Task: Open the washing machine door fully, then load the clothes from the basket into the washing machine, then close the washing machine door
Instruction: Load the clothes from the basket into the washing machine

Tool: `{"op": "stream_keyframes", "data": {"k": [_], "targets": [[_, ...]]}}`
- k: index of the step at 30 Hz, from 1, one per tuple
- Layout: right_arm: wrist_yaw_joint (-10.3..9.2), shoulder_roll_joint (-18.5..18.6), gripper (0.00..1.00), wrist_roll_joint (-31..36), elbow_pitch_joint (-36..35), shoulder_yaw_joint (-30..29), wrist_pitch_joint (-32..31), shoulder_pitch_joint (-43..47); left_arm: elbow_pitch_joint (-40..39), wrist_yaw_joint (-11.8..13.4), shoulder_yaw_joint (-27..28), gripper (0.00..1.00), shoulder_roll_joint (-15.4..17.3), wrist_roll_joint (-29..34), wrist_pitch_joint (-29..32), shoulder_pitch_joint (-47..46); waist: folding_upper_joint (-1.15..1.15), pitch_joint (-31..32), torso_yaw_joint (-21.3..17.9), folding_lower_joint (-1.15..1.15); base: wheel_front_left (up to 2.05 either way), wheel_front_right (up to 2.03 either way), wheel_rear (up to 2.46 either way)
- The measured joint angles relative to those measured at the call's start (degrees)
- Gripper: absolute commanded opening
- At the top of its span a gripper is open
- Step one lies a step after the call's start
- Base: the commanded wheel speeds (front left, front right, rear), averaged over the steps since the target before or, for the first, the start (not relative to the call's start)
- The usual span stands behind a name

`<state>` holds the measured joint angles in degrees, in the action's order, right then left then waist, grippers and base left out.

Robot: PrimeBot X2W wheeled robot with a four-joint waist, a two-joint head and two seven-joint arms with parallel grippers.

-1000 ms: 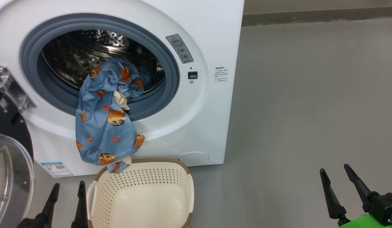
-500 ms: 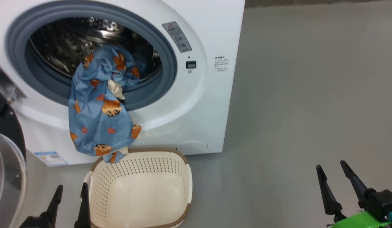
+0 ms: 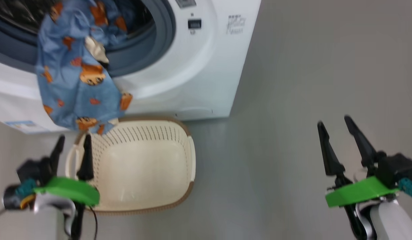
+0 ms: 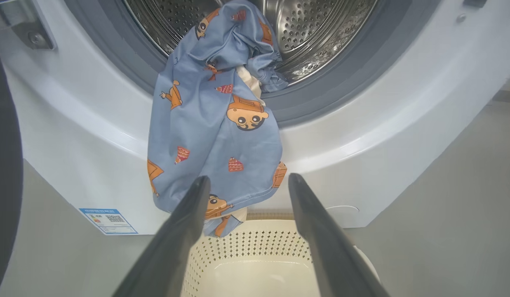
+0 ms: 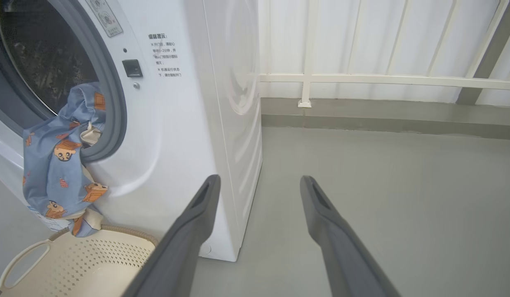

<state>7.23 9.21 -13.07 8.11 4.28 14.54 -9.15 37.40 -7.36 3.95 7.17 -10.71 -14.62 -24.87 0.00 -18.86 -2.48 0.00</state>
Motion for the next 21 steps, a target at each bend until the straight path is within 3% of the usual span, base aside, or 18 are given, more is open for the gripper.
{"op": "stream_keyframes", "data": {"k": [10,21], "targets": [[0.0,-0.9,1.0,0.0,-0.3,1.7,0.0,-7.0,11.4,0.0,-0.8,1.0,3.1,-1.4,0.0,-15.3,0.0,-10.7,-1.5,0.0,0.0,0.0,0.0],[0.0,-1.9,1.0,0.1,-0.3,2.7,0.0,-9.6,18.0,0.0,-2.4,1.0,4.5,-2.4,0.0,-23.5,0.0,-17.8,-4.3,0.0,0.0,0.0,0.0]]}}
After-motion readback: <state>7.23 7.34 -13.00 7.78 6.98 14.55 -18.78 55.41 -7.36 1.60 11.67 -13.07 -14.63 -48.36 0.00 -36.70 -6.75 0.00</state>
